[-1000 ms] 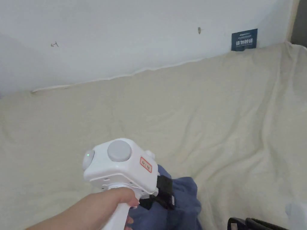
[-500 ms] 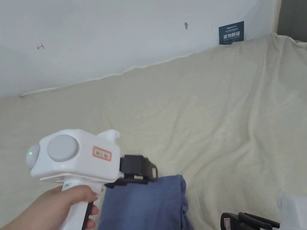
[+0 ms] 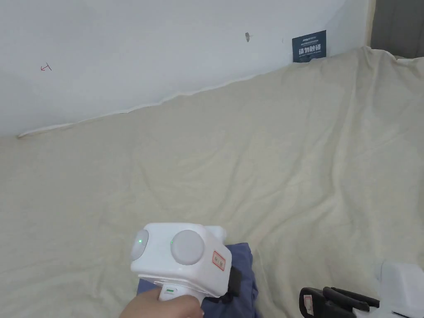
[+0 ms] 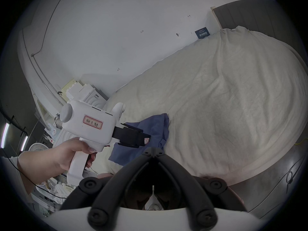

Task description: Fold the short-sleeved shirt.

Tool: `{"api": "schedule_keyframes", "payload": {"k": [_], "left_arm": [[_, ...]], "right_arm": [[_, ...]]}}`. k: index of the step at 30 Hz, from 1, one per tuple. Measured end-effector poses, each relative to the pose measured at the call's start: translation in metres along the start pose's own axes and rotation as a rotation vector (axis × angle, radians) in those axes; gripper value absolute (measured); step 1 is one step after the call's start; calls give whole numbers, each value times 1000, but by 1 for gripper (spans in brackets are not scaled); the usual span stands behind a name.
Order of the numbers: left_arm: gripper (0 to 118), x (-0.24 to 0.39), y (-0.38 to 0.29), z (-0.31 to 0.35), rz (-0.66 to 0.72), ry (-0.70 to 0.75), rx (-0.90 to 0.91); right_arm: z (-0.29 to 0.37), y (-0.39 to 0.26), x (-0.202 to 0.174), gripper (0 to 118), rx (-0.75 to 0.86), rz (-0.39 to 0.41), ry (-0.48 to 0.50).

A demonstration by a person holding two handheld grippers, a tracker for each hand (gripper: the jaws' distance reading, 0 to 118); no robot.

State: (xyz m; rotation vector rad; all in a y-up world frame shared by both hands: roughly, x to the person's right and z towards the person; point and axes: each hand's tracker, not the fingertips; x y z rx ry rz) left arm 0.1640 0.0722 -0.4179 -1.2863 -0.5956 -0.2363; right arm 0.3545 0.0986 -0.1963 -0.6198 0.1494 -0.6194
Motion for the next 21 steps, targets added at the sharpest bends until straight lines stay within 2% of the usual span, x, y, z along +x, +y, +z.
{"api": "schedule_keyframes", "payload": {"k": [4, 8, 9, 10, 14, 17, 21], "left_arm": [[5, 8, 2, 6, 20, -135, 12], [5, -4, -6, 11, 165, -519, -9], [5, -9, -10, 20, 200, -583, 39], [5, -15, -14, 33, 216, -586, 108], [5, -45, -49, 108, 183, -397, 453], [4, -66, -91, 162, 200, -150, 753], [3, -83, -142, 210, 213, 73, 1033]], "right_arm": [[0, 2, -3, 0, 7, 5, -9], [5, 7, -9, 0, 19, 5, -7], [8, 9, -11, 0, 30, 12, -6], [13, 12, -14, 0, 43, 22, -5], [31, 27, -27, 0, 120, 54, -5], [41, 39, -45, 0, 220, 65, 12], [55, 48, -83, 0, 344, 214, 15]]}}
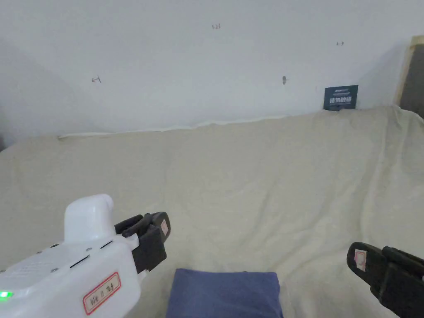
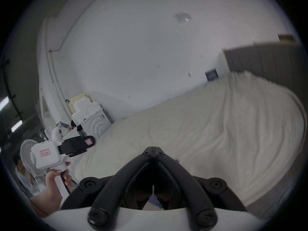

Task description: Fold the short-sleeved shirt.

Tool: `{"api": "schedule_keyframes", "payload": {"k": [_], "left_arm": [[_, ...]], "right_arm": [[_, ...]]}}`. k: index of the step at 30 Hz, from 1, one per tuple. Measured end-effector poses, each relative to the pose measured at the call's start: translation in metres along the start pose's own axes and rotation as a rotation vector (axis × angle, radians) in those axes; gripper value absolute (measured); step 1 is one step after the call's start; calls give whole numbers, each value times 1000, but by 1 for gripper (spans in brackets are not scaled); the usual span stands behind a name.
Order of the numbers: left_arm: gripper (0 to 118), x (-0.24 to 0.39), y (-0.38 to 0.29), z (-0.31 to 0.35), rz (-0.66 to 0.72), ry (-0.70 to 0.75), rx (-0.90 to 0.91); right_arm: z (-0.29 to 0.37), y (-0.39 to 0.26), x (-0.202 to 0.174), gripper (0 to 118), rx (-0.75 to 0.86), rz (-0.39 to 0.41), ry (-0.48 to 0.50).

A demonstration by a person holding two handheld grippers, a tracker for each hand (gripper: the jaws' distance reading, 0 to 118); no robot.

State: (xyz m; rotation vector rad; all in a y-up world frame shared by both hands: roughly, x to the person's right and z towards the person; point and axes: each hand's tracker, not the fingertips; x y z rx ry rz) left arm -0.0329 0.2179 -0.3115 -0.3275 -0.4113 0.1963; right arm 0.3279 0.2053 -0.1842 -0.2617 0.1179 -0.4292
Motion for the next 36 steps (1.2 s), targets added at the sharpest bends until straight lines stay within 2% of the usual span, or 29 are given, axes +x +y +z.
{"api": "schedule_keyframes", "payload": {"k": [2, 5, 7, 8, 9, 10, 12, 15, 18, 21, 28, 30, 33, 35, 36], "left_arm": [[3, -4, 1, 22, -77, 99, 88], [3, -4, -10, 44, -240, 312, 227], [3, -7, -18, 56, -281, 360, 305], [3, -10, -22, 56, -290, 378, 331], [3, -14, -27, 55, -292, 438, 345], [3, -21, -31, 53, -270, 436, 337], [3, -38, -37, 47, -196, 446, 286], [3, -53, -47, 47, -92, 516, 276], [3, -58, -52, 47, -80, 499, 262], [3, -58, -58, 47, -98, 503, 258], [3, -53, -63, 44, -134, 472, 244], [3, -57, -62, 49, -132, 448, 244], [3, -63, -62, 50, -117, 440, 225], [3, -68, -63, 49, -101, 427, 205], [3, -70, -66, 48, -96, 433, 194]], "right_arm": [[4, 5, -20, 0, 77, 83, 1], [11, 0, -51, 0, 326, 214, -71], [7, -8, -70, 0, 426, 352, -175], [3, -11, -74, 0, 452, 386, -216], [-4, -17, -78, 0, 460, 398, -289], [-9, -22, -80, 0, 447, 408, -335], [-23, -38, -69, 0, 414, 406, -313], [-25, -66, -63, 0, 410, 399, -439], [-19, -78, -56, 0, 404, 444, -395], [-19, -76, -57, 0, 389, 467, -404], [-19, -58, -45, 0, 370, 319, -421], [-14, -40, -46, 0, 402, 319, -414], [-17, -3, -60, 0, 467, 396, -361], [-30, 16, -69, 0, 420, 440, -283], [-45, 24, -73, 0, 329, 454, -223]]}}
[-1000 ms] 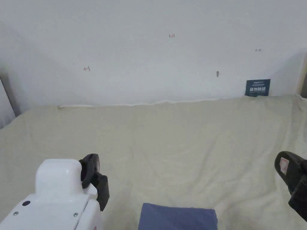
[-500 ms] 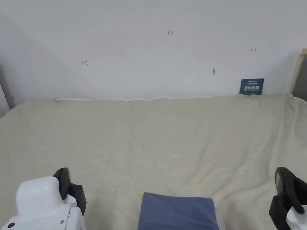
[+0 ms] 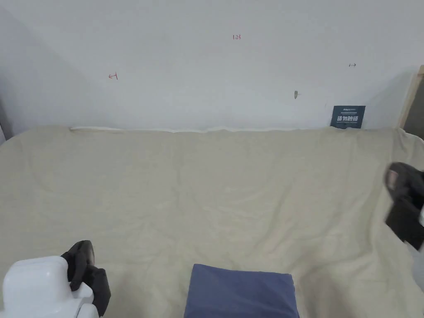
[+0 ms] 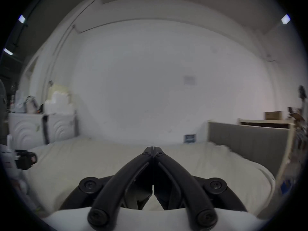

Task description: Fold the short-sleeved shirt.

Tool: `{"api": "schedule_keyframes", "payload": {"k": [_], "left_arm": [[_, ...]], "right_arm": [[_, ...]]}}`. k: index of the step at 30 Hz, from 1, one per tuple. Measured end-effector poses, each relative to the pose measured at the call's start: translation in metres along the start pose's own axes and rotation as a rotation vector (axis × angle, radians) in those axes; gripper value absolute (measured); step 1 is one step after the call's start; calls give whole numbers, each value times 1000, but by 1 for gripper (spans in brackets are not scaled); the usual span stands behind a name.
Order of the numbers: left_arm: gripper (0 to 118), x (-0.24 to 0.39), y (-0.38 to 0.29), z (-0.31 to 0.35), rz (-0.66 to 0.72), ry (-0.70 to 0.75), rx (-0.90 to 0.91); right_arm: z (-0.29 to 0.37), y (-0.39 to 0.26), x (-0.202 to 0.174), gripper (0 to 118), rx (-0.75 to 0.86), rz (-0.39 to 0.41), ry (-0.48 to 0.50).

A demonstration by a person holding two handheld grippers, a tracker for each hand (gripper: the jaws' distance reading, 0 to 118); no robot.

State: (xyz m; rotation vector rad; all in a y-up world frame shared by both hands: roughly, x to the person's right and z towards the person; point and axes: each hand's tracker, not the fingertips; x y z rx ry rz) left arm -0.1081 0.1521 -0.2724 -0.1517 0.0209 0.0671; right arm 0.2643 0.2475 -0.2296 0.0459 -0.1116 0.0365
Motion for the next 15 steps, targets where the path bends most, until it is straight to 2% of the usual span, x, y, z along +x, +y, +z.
{"api": "schedule_keyframes", "payload": {"k": [2, 3, 4, 5, 6, 8, 9, 12, 13, 15], "left_arm": [[3, -3, -5, -4, 11, 1, -26], [3, -4, -9, -6, 26, -8, -47], [3, -5, -13, -10, 39, -21, -72], [3, -5, -16, -13, 43, -28, -92], [3, -6, -20, -17, 32, -31, -118], [3, -8, -24, -24, 10, -44, -157], [3, -10, -26, -27, -1, -47, -175], [3, -18, -26, -42, -16, -96, -249], [3, -21, -24, -53, -6, -149, -292], [4, -22, -23, -82, 75, -299, -438]], "right_arm": [[-37, -3, -5, 0, -236, -22, 222], [-62, -14, -7, 0, -449, -94, 394], [-87, -34, -8, 0, -654, -198, 543], [-106, -54, -10, 0, -815, -290, 629], [-122, -90, -16, 0, -956, -347, 621], [-137, -132, -22, 0, -1075, -283, 522], [-145, -153, -24, 0, -1143, -234, 503], [-155, -203, -24, 0, -1277, -168, 453], [-157, -213, -19, 0, -1292, -202, 458], [-159, -214, -8, 0, -1256, -341, 483]]}}
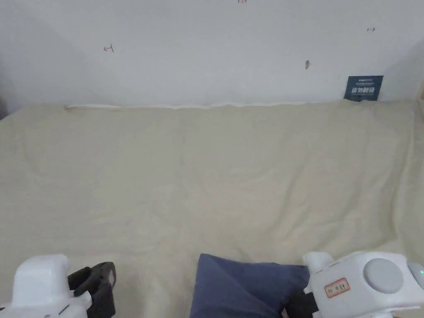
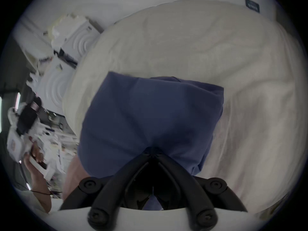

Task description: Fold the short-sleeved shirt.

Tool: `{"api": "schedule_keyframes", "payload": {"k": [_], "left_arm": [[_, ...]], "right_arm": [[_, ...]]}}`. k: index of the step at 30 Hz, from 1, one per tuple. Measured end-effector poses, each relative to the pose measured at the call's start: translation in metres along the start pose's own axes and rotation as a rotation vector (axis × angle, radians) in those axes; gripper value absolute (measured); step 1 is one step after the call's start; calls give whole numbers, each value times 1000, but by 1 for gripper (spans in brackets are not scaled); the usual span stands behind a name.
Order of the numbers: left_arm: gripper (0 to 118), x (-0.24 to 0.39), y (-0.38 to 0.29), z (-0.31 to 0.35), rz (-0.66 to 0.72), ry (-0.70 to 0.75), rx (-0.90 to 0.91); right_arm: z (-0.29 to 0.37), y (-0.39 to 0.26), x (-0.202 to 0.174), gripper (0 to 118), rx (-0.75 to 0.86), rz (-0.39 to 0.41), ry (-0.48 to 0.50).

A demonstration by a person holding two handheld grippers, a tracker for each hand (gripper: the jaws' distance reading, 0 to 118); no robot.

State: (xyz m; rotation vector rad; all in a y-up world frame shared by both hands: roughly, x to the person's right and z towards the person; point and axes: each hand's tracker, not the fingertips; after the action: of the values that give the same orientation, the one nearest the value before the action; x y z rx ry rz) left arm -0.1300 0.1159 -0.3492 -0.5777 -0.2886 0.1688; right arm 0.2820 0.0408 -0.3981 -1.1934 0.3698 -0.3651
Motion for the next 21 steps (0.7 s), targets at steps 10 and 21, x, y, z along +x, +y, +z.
{"api": "schedule_keyframes", "payload": {"k": [10, 21], "left_arm": [[118, -4, 17, -162, 224, -503, -710], [118, 19, -24, -225, 538, -777, -915]], "right_arm": [[5, -12, 10, 0, 14, -25, 54], [-1, -11, 28, 0, 16, -115, 149]]}}
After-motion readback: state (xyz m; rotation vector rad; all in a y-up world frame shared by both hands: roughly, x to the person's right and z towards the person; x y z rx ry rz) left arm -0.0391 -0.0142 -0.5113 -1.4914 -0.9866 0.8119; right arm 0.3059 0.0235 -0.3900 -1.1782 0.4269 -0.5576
